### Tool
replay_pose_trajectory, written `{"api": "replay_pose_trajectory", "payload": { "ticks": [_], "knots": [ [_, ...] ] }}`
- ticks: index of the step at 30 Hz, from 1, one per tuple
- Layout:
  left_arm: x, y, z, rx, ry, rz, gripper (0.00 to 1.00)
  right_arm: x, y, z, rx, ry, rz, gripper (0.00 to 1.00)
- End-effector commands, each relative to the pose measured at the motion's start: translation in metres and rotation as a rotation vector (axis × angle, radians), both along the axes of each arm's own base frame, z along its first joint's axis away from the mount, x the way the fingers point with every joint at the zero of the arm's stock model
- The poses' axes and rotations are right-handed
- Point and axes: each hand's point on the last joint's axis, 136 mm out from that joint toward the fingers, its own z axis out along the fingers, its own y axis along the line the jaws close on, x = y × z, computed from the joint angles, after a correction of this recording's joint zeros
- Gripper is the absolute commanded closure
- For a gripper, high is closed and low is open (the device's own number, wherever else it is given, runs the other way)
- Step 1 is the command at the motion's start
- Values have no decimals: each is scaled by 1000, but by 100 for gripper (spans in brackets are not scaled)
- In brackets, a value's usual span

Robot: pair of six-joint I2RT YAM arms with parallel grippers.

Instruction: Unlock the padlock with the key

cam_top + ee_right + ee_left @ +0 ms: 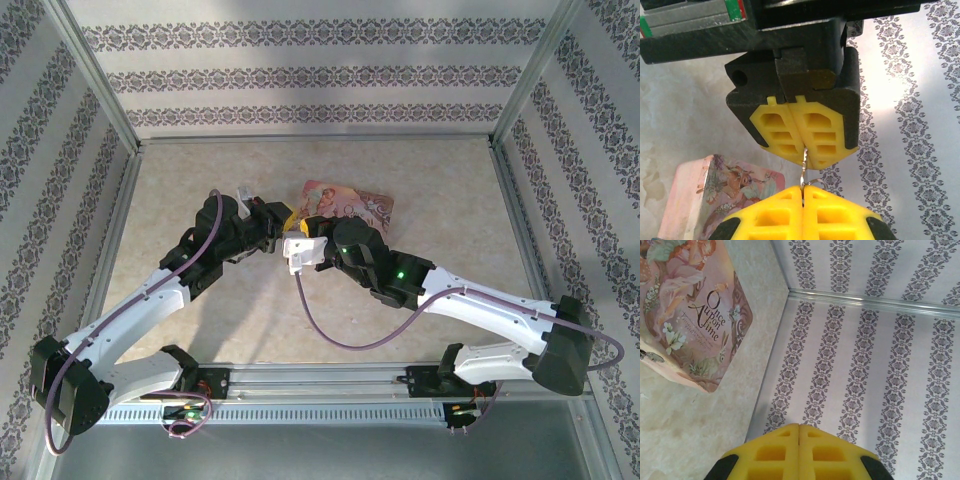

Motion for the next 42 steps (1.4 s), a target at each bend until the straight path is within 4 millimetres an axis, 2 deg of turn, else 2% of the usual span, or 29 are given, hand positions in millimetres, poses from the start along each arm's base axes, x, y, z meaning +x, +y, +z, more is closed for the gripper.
{"api": "replay_pose_trajectory", "payload": {
  "ticks": [1, 5, 8, 12, 16, 19, 23, 26, 35, 42],
  "knots": [
    [-3, -1, 4, -14, -12, 5, 100, 2, 1, 21, 80, 3, -11, 95],
    [-3, 0, 17, 74, -108, -25, 100, -4, -5, 27, 157, 63, -13, 70],
    [-4, 3, 30, 171, -217, -45, 100, -16, -10, 35, 255, 153, 14, 55],
    [-9, 13, 48, 325, -392, -65, 100, -29, -26, 49, 431, 295, 24, 44],
    [-17, 20, 59, 521, -540, -128, 100, -38, -47, 60, 674, 514, 31, 39],
    [-24, 14, 65, 598, -650, -213, 100, -44, -59, 63, 821, 677, 59, 33],
    [-37, -3, 70, 612, -799, -346, 100, -45, -76, 60, 967, 880, 43, 32],
    [-44, -14, 66, 602, -875, -425, 100, -49, -81, 59, 1046, 1022, 90, 31],
    [-58, -33, 63, 584, -979, -593, 100, -70, -70, 50, 1069, 1300, 242, 31],
    [-63, -43, 62, 538, -1013, -657, 100, -77, -61, 45, 1046, 1336, 298, 33]
  ]
}}
